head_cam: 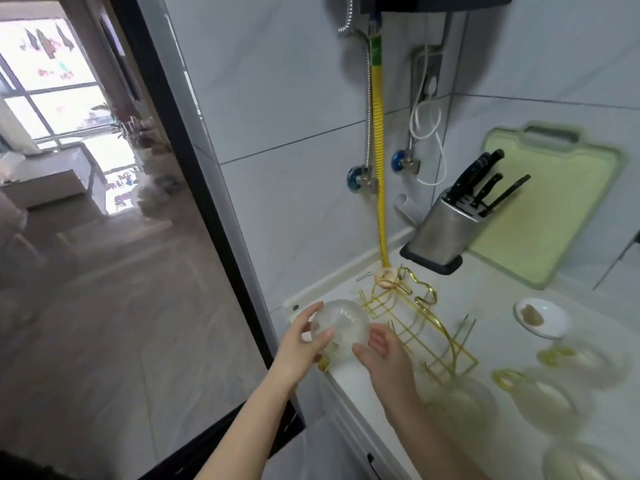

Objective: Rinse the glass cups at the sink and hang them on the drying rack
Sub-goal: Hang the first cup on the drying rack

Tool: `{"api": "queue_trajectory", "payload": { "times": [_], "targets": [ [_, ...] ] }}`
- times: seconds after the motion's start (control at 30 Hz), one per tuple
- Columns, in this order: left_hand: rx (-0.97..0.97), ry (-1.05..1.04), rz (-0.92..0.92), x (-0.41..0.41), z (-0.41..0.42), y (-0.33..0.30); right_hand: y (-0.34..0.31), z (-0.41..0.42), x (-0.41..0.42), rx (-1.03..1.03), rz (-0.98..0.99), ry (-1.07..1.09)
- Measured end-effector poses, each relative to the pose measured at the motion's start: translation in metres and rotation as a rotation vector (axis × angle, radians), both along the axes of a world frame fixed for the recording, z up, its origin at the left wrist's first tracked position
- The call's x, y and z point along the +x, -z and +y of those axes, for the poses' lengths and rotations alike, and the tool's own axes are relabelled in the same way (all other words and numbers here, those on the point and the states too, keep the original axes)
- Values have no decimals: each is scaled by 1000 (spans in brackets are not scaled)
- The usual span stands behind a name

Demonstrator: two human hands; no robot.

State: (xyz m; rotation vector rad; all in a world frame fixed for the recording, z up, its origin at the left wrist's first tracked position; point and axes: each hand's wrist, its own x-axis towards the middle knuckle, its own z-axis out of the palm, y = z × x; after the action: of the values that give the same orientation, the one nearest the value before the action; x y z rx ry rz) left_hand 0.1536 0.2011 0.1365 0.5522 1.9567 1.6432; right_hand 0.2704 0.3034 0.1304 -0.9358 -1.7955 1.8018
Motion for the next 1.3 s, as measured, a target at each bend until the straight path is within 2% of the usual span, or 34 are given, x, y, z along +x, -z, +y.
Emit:
{"api": "queue_trajectory", "payload": {
  "times": [0.27, 0.43, 0.7, 0.93, 1.13, 1.3],
  "targets": [
    [-46, 125, -25, -83, 45, 16, 10, 14, -69, -79, -25, 185],
    [-82, 311, -5, -128, 73, 29, 6, 9, -105, -139, 1, 309],
    [-137, 543, -6, -154, 97, 53, 24, 9, -132, -167, -118, 470],
    [-201, 561, 0, -155, 109, 74, 42, 13, -142, -138, -218, 552],
    [-233, 535, -57, -160, 116, 94, 51, 18, -144, -108, -235, 556],
    [-223, 557, -36, -161, 108, 90, 44, 8, -141, -97, -221, 540]
  ]
}}
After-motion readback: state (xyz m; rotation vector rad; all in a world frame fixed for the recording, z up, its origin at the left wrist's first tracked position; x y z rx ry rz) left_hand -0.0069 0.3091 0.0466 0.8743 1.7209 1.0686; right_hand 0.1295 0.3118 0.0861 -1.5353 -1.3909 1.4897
